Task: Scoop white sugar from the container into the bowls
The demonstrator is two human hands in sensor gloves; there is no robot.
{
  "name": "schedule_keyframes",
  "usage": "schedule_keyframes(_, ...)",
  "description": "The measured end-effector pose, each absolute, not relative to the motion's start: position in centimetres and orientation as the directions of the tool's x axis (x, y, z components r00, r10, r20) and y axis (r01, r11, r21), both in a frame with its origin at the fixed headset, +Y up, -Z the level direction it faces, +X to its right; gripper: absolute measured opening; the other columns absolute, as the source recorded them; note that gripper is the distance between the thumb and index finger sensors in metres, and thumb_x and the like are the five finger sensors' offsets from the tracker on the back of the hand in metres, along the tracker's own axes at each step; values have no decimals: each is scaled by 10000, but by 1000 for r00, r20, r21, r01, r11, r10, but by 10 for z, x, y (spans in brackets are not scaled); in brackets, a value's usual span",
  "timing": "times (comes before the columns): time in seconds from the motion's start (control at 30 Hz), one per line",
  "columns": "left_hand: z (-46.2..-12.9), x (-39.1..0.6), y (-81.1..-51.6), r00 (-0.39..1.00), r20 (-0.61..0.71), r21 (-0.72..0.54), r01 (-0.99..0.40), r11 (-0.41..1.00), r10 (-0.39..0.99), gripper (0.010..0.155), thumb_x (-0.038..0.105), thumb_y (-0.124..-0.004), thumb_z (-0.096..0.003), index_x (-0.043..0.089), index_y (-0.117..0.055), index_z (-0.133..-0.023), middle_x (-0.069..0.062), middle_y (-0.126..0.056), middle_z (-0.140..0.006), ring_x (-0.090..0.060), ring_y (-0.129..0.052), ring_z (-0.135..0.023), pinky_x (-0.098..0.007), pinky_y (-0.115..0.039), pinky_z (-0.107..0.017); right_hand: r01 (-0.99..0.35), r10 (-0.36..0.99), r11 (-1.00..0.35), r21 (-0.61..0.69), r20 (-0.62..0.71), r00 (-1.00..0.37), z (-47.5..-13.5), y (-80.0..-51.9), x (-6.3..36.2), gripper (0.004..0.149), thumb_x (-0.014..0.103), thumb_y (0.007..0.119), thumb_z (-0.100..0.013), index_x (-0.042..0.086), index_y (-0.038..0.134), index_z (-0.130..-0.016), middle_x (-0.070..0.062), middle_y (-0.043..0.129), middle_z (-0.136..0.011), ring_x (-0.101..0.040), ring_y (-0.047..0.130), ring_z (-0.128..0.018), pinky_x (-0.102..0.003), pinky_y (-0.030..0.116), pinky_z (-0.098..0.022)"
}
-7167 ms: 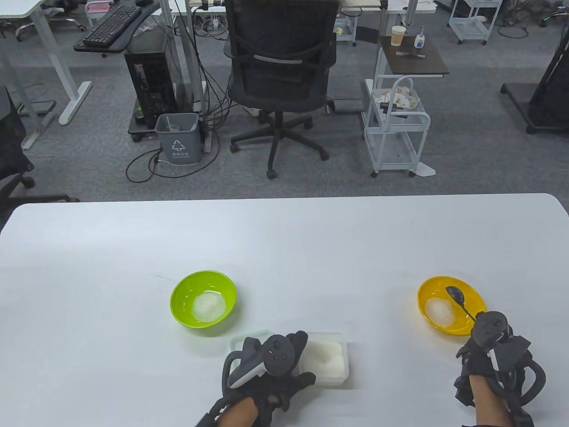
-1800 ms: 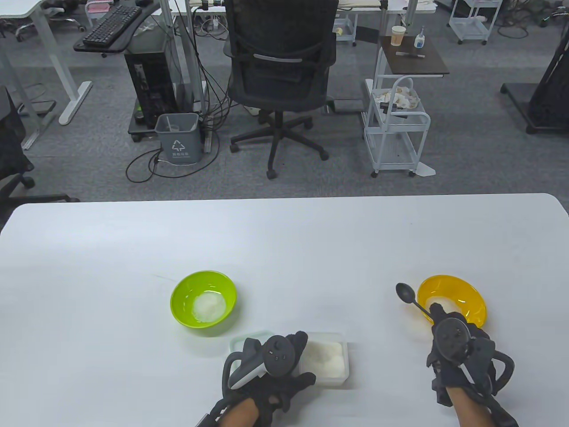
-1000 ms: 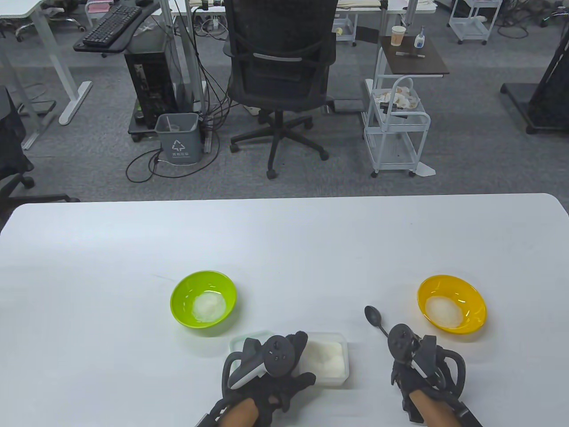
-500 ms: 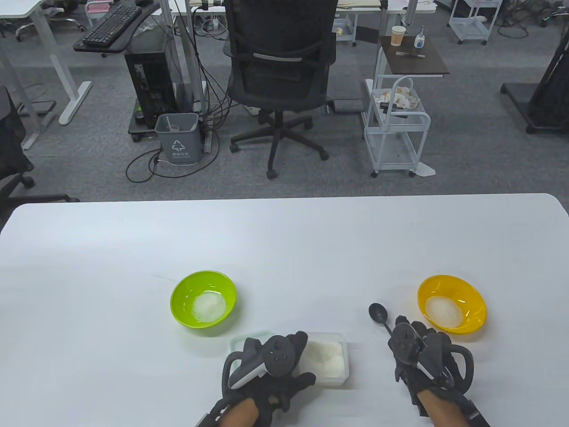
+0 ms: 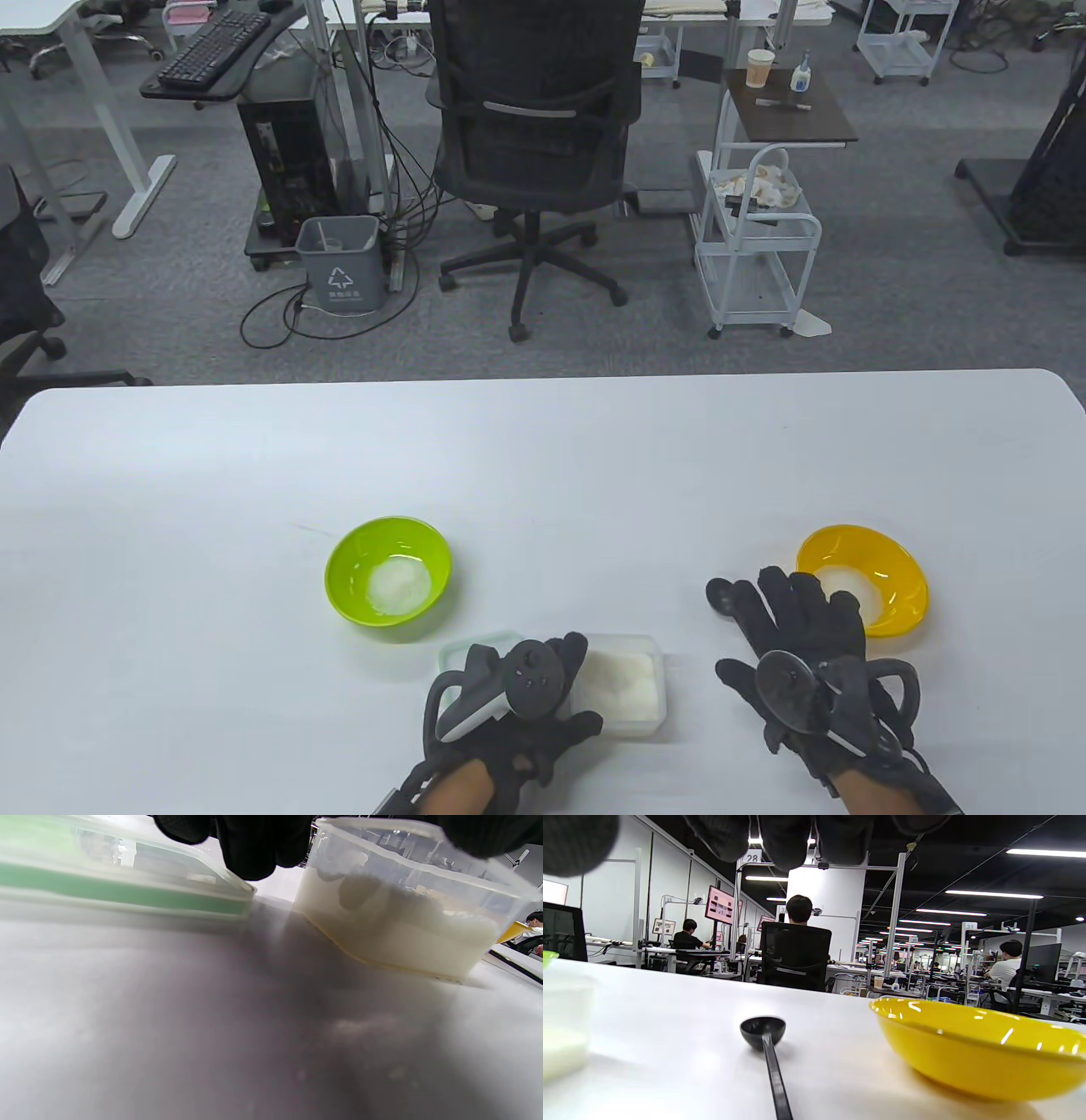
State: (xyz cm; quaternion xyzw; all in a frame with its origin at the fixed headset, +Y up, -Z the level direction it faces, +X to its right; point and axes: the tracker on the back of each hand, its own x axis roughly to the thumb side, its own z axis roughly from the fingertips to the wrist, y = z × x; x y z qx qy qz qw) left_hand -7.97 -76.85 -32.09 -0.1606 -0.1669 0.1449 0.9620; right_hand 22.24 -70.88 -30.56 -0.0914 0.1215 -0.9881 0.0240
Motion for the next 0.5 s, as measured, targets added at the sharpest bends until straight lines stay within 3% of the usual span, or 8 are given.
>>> schedule_keyframes(0.1,-321,-79,-768,903,275,-360,-223,906,332,889,714,-680,-378,407,-302,-1121,50,-463,-1220,-223,-642,-1123,-523,-470,-837,40,-79,-979,-201,186,-979,-304,-718,222,852,746,652,-382,431,326,-1103,-44,266,-1237,-385,330,-1172,-655,325,-804)
schedule_keyframes(0.5,-322,-79,-765,908,283,-357,-199,912,309,886,712,-687,-378,410,-317,-1125,48,-467,-1221,-230,-647,-1120,-522,-470,-838,27,-62,-979,-201,168,-984,-299,-718,226,855,744,662,-385,422,329,-1103,-47,263,-1235,-387,302,-1172,-659,316,-800)
